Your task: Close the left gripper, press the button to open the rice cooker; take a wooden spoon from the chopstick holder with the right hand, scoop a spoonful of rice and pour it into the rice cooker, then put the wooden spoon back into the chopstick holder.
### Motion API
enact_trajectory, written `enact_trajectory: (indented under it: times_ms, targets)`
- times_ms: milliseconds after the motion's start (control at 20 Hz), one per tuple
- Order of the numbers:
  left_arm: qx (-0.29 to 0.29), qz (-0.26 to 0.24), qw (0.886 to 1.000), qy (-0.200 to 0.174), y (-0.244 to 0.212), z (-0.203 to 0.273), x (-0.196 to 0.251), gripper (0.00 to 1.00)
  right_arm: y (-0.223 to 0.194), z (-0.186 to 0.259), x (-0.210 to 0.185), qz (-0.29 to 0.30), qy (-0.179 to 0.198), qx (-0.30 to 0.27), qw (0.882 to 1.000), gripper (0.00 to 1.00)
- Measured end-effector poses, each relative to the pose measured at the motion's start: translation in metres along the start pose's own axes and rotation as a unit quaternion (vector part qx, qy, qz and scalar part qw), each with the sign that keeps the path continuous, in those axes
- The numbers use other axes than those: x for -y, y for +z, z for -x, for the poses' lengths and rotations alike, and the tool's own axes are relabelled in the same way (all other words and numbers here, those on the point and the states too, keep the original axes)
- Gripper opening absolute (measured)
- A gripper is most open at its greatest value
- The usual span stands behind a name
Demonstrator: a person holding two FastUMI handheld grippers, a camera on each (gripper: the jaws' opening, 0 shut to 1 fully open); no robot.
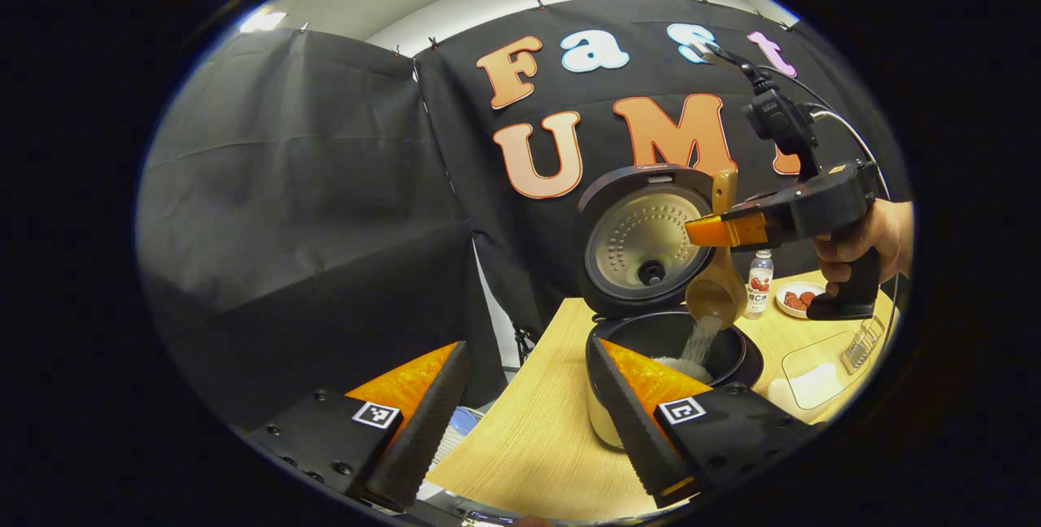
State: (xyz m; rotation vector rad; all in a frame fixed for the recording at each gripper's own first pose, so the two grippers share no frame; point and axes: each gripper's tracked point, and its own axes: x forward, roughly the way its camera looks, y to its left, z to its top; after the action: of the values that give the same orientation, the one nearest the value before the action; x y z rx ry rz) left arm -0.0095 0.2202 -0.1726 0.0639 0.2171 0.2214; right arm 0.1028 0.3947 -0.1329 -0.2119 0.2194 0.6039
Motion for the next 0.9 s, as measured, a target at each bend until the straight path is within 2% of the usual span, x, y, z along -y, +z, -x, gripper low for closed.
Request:
enact_trajectory:
  times_ms: [100,200,350,450,650,900]
  targets:
    - [0.000,-0.002,1.000,0.003,-0.001,0.002,-0.002,0.93,0.006,0.005,-0.001,0.036,0.008,0.012,0.999,0.14]
    - [0.001,-0.005,1.000,0.007,0.000,0.006,-0.002,0.93,0.010,0.008,0.000,0.046,0.012,0.023,0.999,0.14]
    - [0.001,-0.008,1.000,0.010,0.000,0.016,-0.002,0.93,0.017,0.022,0.006,-0.005,0.012,0.032,0.999,0.14]
    - [-0.001,-0.006,1.000,0.007,-0.001,0.018,0.003,0.92,0.015,0.041,0.032,-0.059,-0.001,0.037,0.998,0.14]
    - [0.000,-0.010,1.000,-0.006,0.004,0.022,0.023,0.93,-0.010,0.090,0.109,-0.161,-0.048,0.032,0.985,0.14]
    - [0.005,-0.020,0.999,-0.029,0.015,0.029,0.061,0.93,-0.072,0.159,0.192,-0.208,-0.138,-0.003,0.968,0.14]
